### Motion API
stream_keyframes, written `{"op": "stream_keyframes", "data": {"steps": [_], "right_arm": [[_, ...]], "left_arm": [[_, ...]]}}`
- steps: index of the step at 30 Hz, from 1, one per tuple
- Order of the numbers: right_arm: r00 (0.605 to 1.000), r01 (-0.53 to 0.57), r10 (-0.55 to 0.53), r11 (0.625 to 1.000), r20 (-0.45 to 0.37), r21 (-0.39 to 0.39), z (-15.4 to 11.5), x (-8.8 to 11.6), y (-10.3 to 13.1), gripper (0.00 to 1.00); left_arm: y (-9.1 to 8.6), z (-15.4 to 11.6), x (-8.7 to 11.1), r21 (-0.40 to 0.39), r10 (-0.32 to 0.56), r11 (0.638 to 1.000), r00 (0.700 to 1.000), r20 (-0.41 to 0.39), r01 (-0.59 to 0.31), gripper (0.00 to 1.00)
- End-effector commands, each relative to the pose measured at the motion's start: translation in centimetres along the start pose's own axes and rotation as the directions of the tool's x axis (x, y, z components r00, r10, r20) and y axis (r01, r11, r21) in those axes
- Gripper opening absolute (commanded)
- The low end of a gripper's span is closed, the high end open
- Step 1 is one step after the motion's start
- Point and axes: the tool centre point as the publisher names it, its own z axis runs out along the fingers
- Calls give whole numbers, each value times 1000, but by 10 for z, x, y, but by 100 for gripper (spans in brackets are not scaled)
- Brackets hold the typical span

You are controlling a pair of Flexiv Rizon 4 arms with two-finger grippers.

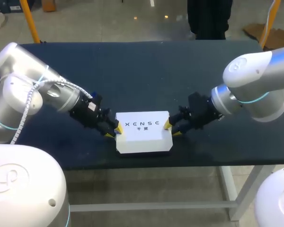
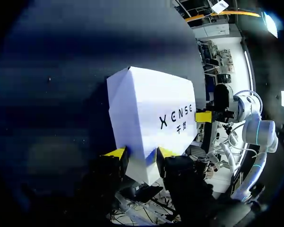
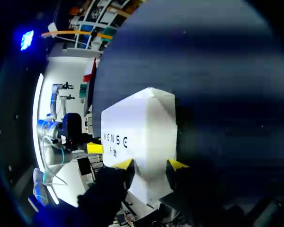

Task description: Assemble the packaging by folding the flat box into shape, placing the metal phone stand inside, and closing the box properly

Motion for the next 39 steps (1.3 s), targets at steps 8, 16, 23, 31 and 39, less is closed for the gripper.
{"op": "stream_keyframes", "data": {"steps": [8, 16, 23, 31, 39], "right_arm": [[1000, -11, 11, 1000, 8, 18, -1, 7, 0, 48], [999, -41, 40, 998, 24, 43, -2, 11, 3, 49], [996, -81, 78, 994, 38, 70, -2, 14, 7, 49], [991, -131, 127, 988, 47, 87, -4, 16, 10, 48], [986, -162, 157, 982, 55, 97, -7, 18, 11, 47]], "left_arm": [[-1, -3, 8, -31, -15, 999, 1000, 9, 15, 42], [-3, -6, 10, -57, -42, 998, 999, 7, 42, 42], [-5, -7, 10, -75, -58, 995, 998, 5, 58, 41], [-7, -8, 11, -98, -83, 992, 997, 5, 83, 41], [-8, -9, 14, -125, -107, 986, 994, 5, 107, 42]]}}
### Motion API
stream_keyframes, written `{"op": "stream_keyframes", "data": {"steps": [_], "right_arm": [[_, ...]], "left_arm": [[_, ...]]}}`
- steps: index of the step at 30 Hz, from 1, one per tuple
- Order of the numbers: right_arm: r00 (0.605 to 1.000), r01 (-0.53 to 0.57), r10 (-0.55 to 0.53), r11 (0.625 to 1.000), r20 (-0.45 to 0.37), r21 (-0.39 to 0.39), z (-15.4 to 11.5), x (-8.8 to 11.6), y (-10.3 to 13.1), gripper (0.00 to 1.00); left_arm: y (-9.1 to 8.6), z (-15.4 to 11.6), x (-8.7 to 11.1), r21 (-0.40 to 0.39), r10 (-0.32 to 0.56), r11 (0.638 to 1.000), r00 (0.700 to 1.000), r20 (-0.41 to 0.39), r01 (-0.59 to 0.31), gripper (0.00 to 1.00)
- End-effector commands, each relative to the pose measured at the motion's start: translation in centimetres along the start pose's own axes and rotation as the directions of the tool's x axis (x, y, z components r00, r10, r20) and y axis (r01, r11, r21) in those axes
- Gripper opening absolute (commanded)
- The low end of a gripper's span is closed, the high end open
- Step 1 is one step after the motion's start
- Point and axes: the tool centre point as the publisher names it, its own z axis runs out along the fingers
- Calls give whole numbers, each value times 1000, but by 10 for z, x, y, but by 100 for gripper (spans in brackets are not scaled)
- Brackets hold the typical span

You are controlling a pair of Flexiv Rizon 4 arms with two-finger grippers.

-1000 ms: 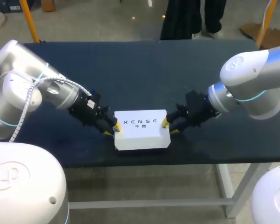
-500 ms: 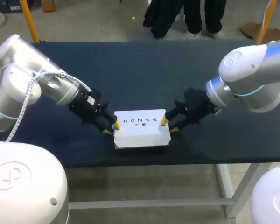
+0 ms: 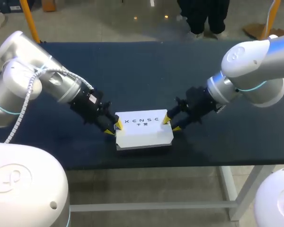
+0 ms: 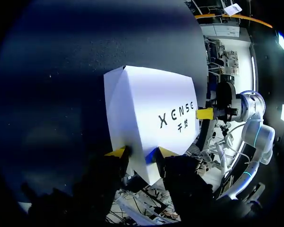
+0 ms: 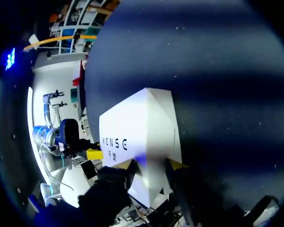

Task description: Assemble the packaging by folding the flat box into shape, placing the metal phone stand inside, and closing the box properly

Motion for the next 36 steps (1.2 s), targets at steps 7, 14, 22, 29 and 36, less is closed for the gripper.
{"op": "stream_keyframes", "data": {"steps": [7, 14, 22, 29, 36], "right_arm": [[1000, -26, 26, 999, 9, 26, -1, 6, 4, 47], [999, -44, 44, 998, 11, 40, -3, 8, 5, 46], [998, -63, 63, 996, 12, 62, -3, 9, 7, 46], [997, -77, 76, 993, 12, 85, -5, 11, 7, 46], [996, -86, 84, 992, 20, 95, -7, 13, 7, 46]], "left_arm": [[-5, 1, 7, -36, -23, 999, 1000, 1, 23, 42], [-5, 0, 9, -57, -40, 998, 999, -10, 40, 41], [-5, -2, 13, -76, -52, 996, 998, -18, 50, 42], [-6, -4, 18, -89, -65, 994, 998, -21, 63, 40], [-6, -5, 20, -98, -79, 992, 997, -18, 77, 39]]}}
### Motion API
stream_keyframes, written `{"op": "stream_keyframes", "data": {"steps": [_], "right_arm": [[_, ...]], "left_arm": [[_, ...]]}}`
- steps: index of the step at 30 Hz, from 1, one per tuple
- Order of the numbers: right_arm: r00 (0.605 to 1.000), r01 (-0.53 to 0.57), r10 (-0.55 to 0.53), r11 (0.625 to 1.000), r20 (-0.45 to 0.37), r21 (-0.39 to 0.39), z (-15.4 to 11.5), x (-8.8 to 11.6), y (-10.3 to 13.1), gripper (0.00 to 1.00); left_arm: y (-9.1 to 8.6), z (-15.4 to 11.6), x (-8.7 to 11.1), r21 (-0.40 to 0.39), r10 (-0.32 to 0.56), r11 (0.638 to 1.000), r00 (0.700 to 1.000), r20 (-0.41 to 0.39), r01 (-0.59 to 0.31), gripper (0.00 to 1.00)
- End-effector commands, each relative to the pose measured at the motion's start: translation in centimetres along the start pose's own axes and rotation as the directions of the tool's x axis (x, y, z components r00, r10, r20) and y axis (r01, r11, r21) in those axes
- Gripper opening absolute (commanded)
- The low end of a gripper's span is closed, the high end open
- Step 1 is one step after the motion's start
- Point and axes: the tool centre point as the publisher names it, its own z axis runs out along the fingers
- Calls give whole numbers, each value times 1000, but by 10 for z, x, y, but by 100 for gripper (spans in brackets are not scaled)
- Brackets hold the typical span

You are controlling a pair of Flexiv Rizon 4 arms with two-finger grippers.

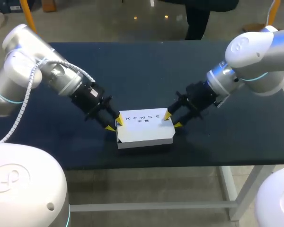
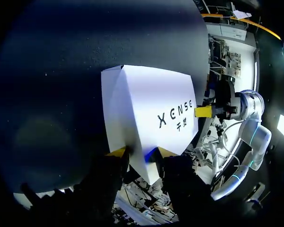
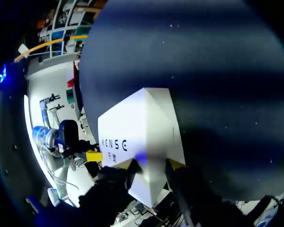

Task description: Assemble the packaging by folding the flat box into shape, placing the metal phone stand inside, and closing the box properly

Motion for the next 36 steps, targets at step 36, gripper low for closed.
{"op": "stream_keyframes", "data": {"steps": [36], "right_arm": [[999, -40, 37, 995, 29, 90, -5, 11, 4, 47]], "left_arm": [[-5, -8, 11, -75, -52, 996, 999, 17, 53, 38]]}}
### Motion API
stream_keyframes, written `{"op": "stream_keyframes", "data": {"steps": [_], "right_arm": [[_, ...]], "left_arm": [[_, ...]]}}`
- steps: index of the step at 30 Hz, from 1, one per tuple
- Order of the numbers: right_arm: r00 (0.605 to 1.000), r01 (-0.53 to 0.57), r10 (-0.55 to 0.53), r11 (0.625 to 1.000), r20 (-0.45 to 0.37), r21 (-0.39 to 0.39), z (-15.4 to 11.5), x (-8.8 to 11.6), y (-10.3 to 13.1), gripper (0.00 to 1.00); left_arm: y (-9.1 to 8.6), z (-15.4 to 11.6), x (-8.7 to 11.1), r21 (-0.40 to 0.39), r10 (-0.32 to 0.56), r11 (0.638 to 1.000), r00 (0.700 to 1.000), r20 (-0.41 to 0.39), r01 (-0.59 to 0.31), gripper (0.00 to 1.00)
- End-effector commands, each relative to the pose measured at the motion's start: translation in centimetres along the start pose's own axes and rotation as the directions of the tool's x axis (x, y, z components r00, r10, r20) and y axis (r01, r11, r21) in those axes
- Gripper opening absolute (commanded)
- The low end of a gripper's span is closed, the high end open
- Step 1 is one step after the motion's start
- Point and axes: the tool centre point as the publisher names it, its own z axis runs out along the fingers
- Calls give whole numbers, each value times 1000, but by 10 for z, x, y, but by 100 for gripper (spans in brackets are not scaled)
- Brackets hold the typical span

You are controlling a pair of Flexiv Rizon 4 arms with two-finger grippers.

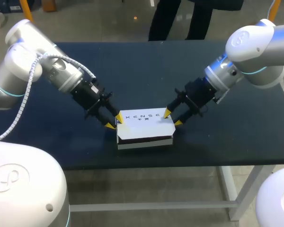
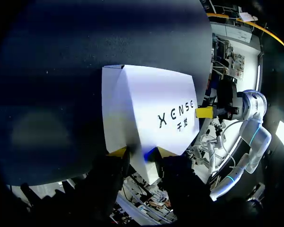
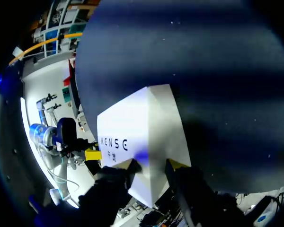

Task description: Assemble the packaging by folding the flat box into shape, placing the metal phone stand inside, and closing the box properly

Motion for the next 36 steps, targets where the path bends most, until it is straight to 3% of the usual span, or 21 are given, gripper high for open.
{"op": "stream_keyframes", "data": {"steps": [1, 36], "right_arm": [[1000, -5, 5, 999, 0, 37, 0, 5, 7, 46], [999, -48, 49, 990, -5, 133, -7, 19, 9, 47]], "left_arm": [[-6, -2, 6, -21, -4, 1000, 1000, 11, 4, 38], [-14, -16, 17, -152, -43, 987, 999, 6, 44, 31]]}}
